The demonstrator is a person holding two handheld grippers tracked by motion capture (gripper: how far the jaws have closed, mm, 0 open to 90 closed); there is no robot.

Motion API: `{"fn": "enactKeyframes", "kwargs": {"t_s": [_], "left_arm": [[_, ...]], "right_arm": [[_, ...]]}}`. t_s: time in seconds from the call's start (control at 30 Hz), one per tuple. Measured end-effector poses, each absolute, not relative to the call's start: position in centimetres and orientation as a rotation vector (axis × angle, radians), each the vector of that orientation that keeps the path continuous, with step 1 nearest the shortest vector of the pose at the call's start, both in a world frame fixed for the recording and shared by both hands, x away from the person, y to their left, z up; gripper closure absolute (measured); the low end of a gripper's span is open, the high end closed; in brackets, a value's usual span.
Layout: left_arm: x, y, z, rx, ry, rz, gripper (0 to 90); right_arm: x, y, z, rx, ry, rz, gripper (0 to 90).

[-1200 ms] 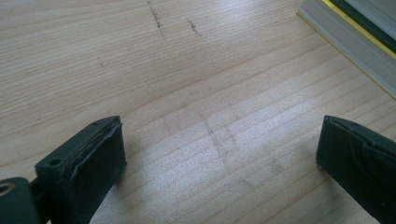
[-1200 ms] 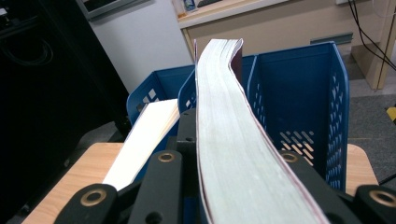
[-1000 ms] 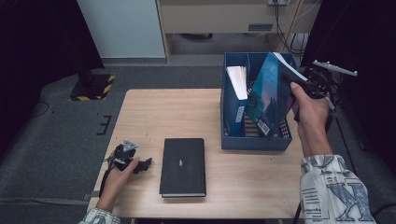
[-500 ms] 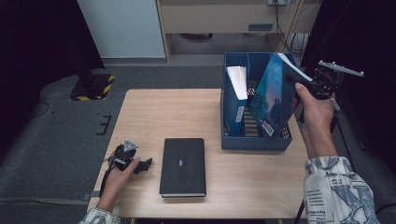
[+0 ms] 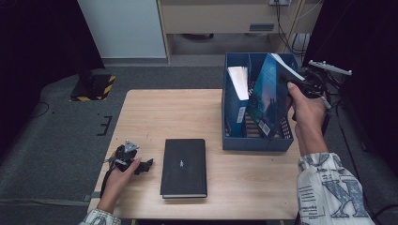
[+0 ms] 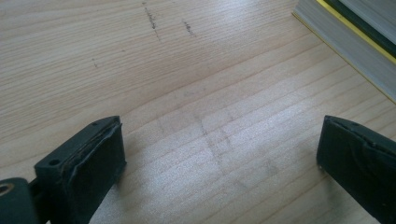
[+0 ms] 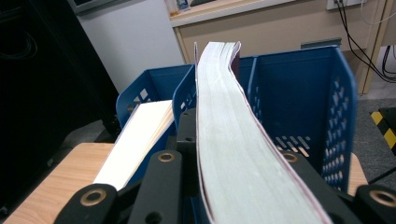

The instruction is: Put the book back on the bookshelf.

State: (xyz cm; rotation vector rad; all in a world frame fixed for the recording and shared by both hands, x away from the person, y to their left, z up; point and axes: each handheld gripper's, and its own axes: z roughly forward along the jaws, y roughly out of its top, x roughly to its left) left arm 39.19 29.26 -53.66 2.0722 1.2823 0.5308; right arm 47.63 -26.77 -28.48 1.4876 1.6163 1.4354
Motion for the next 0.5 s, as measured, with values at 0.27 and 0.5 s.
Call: {"fn": "enactKeyframes", "kwargs": {"t_s": [0.27,0.5], "left_arm": [[39.2,29.2,-53.6,2.077,1.278,0.53,0.3],[39.2,29.2,-53.7,2.075,1.278,0.526,0.3]], "right_arm": [[48.7,-25.7,-29.5,1.469,1.641,1.408,73.5],[49.5,-26.0,-30.0,1.492,1.612,1.422,73.5]]}}
